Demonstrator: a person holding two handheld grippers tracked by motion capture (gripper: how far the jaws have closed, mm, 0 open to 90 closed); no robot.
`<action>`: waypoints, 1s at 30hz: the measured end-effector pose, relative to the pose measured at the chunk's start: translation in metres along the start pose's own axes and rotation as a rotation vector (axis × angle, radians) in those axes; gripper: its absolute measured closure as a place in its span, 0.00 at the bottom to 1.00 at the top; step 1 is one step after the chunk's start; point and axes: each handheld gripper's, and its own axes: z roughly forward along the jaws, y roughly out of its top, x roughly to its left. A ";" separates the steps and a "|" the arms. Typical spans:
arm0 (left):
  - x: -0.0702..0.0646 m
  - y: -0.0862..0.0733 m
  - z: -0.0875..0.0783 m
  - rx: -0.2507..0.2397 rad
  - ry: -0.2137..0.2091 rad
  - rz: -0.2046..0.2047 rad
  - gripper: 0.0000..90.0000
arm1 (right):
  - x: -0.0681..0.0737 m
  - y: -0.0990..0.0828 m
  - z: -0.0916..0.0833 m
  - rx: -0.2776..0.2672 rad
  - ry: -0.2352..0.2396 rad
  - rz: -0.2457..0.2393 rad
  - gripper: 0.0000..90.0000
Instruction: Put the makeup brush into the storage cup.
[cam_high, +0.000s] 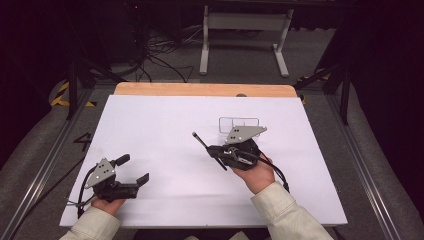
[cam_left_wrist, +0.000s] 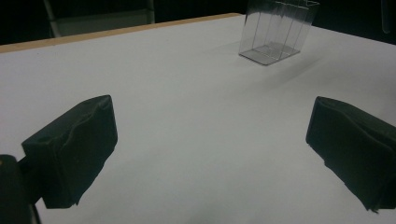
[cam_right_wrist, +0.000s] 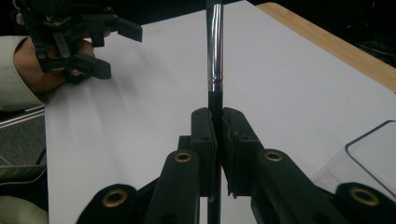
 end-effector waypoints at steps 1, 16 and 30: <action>0.000 0.000 0.000 0.000 0.000 0.000 0.03 | 0.000 -0.001 -0.002 -0.030 0.006 -0.006 0.93; 0.000 0.000 0.000 -0.001 0.000 0.001 0.03 | -0.003 -0.009 -0.012 -0.199 0.004 -0.015 0.93; 0.000 0.000 0.000 -0.002 -0.001 0.001 0.03 | -0.010 -0.017 -0.017 -0.344 -0.029 -0.022 0.93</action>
